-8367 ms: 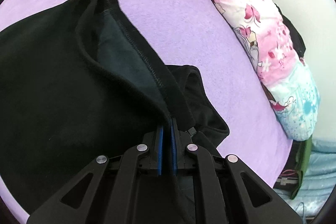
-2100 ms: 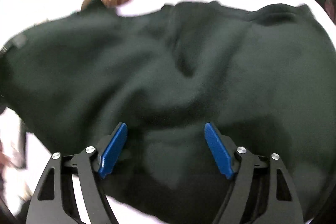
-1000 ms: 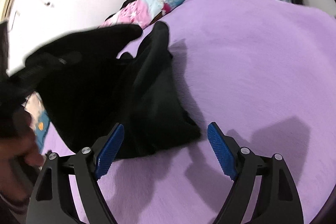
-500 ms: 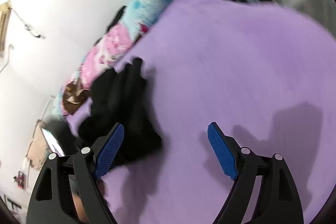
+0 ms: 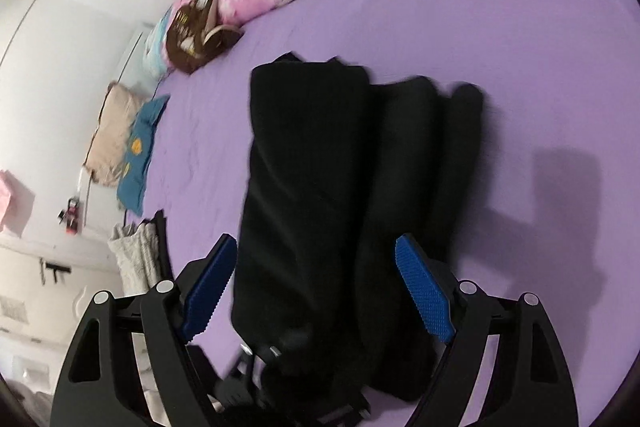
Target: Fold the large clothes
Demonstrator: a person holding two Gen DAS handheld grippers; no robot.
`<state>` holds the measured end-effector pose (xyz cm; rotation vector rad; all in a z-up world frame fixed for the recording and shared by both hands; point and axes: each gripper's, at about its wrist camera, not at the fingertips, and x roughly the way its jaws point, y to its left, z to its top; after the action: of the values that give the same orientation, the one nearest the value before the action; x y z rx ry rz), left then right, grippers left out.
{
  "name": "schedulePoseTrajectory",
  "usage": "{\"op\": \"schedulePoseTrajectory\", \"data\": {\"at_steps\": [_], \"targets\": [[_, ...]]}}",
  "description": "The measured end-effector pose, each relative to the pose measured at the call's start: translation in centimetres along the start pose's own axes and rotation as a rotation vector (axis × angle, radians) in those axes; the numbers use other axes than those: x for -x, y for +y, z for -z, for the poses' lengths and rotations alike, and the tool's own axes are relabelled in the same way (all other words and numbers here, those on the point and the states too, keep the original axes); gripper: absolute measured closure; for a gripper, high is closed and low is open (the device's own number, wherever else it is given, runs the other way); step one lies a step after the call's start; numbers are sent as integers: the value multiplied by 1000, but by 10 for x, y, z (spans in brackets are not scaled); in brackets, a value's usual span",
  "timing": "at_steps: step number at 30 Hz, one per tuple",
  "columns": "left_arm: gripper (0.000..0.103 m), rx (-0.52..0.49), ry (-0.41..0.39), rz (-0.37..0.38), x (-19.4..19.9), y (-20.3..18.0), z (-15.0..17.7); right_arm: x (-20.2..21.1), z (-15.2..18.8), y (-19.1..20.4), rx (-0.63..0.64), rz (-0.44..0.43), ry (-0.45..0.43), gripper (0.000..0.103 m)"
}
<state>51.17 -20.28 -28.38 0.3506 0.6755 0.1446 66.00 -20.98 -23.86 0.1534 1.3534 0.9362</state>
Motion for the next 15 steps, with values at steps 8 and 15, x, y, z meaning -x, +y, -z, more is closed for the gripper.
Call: {"op": "schedulePoseTrajectory", "data": {"at_steps": [8, 15], "targets": [[58, 31, 6, 38, 4, 7, 2, -78, -6, -18, -2, 15, 125, 67], [58, 39, 2, 56, 6, 12, 0, -65, 4, -35, -44, 16, 62, 41]]}}
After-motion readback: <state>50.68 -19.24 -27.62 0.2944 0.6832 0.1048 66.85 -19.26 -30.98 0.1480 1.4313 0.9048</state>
